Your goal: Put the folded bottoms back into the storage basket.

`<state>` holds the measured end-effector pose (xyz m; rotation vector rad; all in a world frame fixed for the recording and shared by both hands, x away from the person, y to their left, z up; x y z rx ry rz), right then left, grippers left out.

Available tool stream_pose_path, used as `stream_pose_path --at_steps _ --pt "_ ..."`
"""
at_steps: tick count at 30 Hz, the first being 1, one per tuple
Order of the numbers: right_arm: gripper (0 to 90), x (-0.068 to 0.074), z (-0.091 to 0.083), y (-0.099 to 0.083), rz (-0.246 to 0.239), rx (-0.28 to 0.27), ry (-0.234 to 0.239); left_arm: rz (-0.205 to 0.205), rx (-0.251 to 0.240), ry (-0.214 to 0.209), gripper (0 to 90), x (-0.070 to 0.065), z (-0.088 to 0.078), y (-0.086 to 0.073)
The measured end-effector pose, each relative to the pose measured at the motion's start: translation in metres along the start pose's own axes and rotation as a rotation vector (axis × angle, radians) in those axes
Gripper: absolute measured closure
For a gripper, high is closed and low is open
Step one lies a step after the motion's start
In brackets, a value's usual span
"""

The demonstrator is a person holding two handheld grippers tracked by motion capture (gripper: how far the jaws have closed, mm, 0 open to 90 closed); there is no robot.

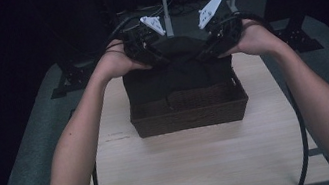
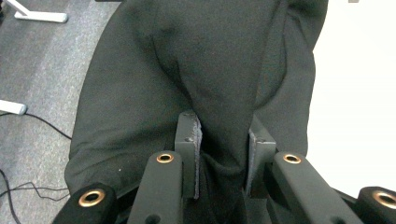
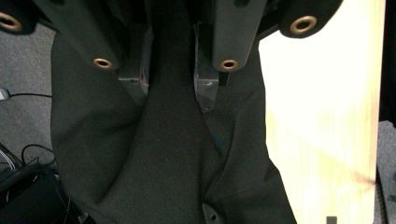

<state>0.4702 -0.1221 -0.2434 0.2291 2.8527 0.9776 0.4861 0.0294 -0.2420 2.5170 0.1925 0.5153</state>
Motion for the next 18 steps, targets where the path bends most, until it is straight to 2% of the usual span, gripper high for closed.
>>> stream_pose_path --at_steps 10,18 --pt "72.0 -0.022 0.003 0.004 0.004 -0.012 -0.001 0.018 0.027 0.012 71.9 0.022 0.007 0.003" --pt "71.9 -0.040 0.011 0.001 0.013 -0.026 0.002 0.028 0.015 0.006 72.0 0.037 0.021 -0.001"
Point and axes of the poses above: each handheld gripper's, and its own axes: z roughly forward along the jaws, y roughly out of its top, x roughly to its left, the point moved 8 cm from there along z, roughly forward along the jaws, and after that the axes turned 8 degrees about y, right-handed, at the moved point
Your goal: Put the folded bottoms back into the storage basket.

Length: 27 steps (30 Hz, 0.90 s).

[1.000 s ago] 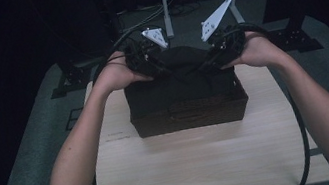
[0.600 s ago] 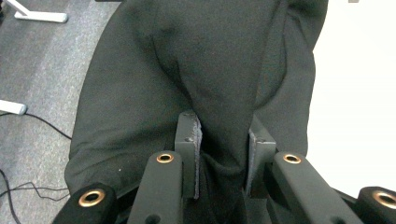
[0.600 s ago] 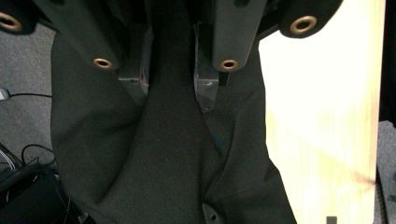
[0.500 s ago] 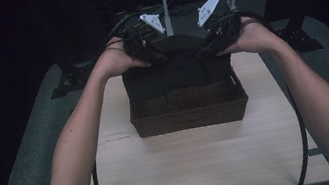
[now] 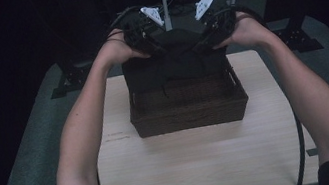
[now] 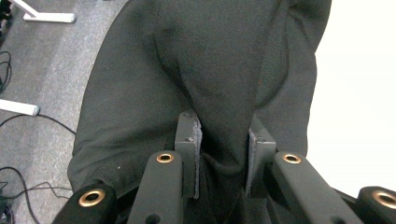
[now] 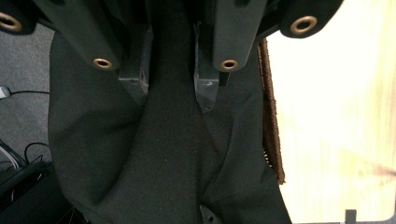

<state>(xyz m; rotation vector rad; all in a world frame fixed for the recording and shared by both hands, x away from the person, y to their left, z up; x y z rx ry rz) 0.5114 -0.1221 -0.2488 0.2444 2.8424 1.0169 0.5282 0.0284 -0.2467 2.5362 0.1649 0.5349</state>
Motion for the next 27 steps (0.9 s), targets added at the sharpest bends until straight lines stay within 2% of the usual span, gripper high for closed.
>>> stream_pose_path --at_steps 3,10,12,18,22,25,27 --pt "71.9 -0.006 0.007 -0.005 0.003 0.014 -0.002 0.009 0.009 0.003 72.0 0.002 0.010 -0.003" --pt "71.8 -0.016 0.020 -0.016 0.014 0.020 0.011 -0.009 0.022 -0.009 71.9 0.004 0.028 -0.009" --pt "71.8 -0.019 0.024 -0.019 0.021 0.022 0.013 0.001 0.027 -0.009 71.9 0.005 0.032 -0.011" --pt "71.8 -0.024 0.032 -0.027 0.032 0.032 0.014 -0.023 0.006 -0.018 72.0 0.005 0.046 -0.018" --pt "71.8 -0.027 0.042 -0.033 0.036 0.053 0.024 -0.022 0.028 -0.018 72.0 0.004 0.056 -0.024" --pt "71.7 -0.029 0.048 -0.037 0.048 0.048 0.027 -0.042 0.020 -0.022 72.1 0.003 0.063 -0.028" --pt "71.7 -0.029 0.054 -0.040 0.061 0.042 0.035 -0.033 0.031 -0.023 72.1 0.002 0.067 -0.033"
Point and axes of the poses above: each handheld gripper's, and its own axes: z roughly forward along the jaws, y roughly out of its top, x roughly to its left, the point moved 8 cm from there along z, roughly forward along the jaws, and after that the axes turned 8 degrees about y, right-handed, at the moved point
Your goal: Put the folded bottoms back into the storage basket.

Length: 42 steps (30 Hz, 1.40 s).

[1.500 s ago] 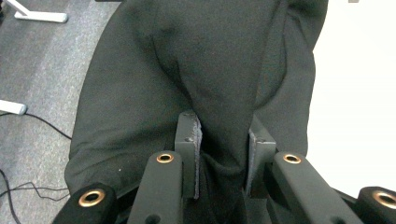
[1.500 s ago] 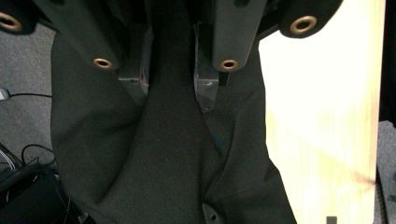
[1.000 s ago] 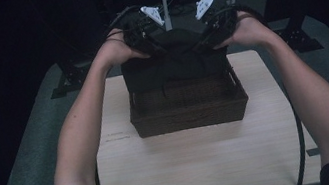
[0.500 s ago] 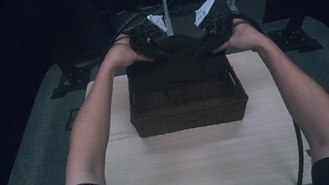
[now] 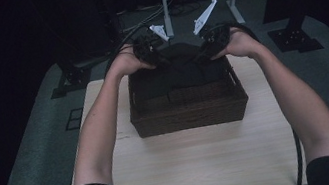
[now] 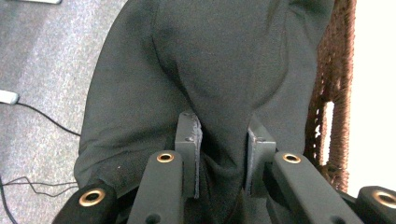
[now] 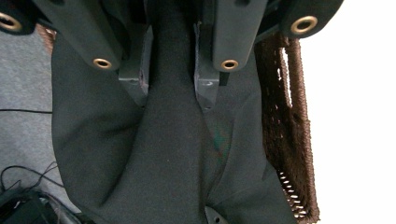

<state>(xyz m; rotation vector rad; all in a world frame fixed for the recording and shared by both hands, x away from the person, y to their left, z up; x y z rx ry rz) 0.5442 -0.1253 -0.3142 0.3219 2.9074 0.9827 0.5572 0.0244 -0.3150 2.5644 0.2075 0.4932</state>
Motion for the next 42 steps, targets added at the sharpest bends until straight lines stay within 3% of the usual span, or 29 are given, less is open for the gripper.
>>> stream_pose_path --at_steps 3,8,11,22,26,42 --pt "71.7 -0.001 0.008 -0.004 0.000 0.010 0.003 0.005 0.012 0.017 72.2 -0.002 0.007 -0.005" --pt "71.6 -0.003 0.015 -0.008 0.007 0.027 0.012 -0.015 0.007 0.007 72.2 -0.005 0.015 -0.010" --pt "71.6 -0.003 0.021 -0.013 0.023 0.012 0.019 -0.007 0.016 0.012 72.2 -0.006 0.018 -0.012" --pt "71.6 -0.005 0.034 -0.029 0.034 0.026 0.038 -0.029 0.030 -0.015 72.2 -0.016 0.035 -0.019" --pt "71.6 -0.005 0.038 -0.033 0.043 0.028 0.046 -0.046 0.013 -0.020 72.2 -0.019 0.042 -0.023" --pt "71.4 -0.005 0.067 -0.054 0.079 0.039 0.080 -0.052 0.054 -0.047 72.2 -0.030 0.067 -0.039"
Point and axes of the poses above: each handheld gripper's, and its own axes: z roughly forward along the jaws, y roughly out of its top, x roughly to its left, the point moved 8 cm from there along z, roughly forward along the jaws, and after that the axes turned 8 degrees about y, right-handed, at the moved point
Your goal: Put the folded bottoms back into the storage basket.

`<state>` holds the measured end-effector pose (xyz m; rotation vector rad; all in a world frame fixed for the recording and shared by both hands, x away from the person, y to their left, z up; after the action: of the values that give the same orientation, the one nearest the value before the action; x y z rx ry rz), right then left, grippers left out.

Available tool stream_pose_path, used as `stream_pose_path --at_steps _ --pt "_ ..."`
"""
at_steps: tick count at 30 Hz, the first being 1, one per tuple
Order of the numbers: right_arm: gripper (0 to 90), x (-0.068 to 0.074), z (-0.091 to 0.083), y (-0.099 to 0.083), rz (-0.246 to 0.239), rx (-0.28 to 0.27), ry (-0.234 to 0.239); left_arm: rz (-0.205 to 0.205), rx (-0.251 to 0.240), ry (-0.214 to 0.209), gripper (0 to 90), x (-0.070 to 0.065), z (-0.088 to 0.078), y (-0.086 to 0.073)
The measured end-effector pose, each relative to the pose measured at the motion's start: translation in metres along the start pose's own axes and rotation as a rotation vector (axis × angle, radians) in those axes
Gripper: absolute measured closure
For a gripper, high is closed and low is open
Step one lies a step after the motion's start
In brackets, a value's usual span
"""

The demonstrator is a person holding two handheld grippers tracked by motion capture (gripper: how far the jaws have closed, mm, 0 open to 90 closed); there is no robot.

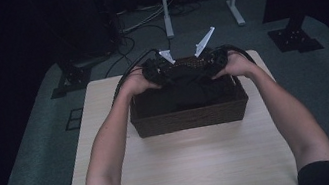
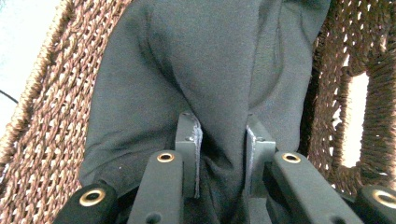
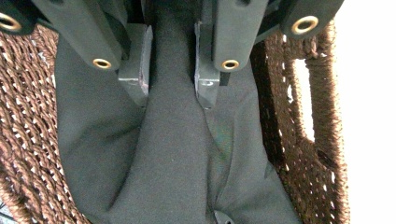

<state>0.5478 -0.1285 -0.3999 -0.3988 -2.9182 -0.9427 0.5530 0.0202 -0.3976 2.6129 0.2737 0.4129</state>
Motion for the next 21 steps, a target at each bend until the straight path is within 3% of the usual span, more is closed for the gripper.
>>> stream_pose_path --at_steps 5,7,13,17,19,20,21 --pt "71.4 -0.001 0.006 -0.003 0.000 0.016 0.005 0.002 0.004 0.001 72.2 -0.001 0.007 -0.004" --pt "71.4 -0.001 0.008 -0.005 0.004 0.021 0.008 -0.024 -0.007 -0.010 72.2 -0.002 0.011 -0.007" --pt "71.4 -0.003 0.020 -0.012 0.019 0.019 0.022 -0.014 -0.009 -0.008 72.5 -0.004 0.018 -0.014" --pt "71.6 -0.004 0.024 -0.017 0.035 0.045 0.024 -0.032 -0.019 -0.023 77.5 -0.005 0.021 -0.016" --pt "72.3 -0.004 0.025 -0.016 0.013 0.022 0.015 -0.043 0.009 -0.009 78.6 -0.005 0.027 -0.018" --pt "72.2 -0.004 0.027 -0.014 0.026 0.014 0.012 -0.052 0.016 -0.017 78.7 -0.005 0.030 -0.019" --pt "72.1 -0.005 0.029 -0.015 0.045 0.042 0.009 -0.053 0.034 -0.037 78.9 -0.007 0.033 -0.021"
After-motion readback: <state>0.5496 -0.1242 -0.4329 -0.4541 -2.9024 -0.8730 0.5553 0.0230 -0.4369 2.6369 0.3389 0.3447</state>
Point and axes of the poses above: each handheld gripper's, and its own axes: z roughly forward along the jaws, y roughly out of its top, x roughly to its left, the point moved 8 cm from there along z, roughly forward along the jaws, and after that the axes turned 8 degrees about y, right-handed, at the moved point
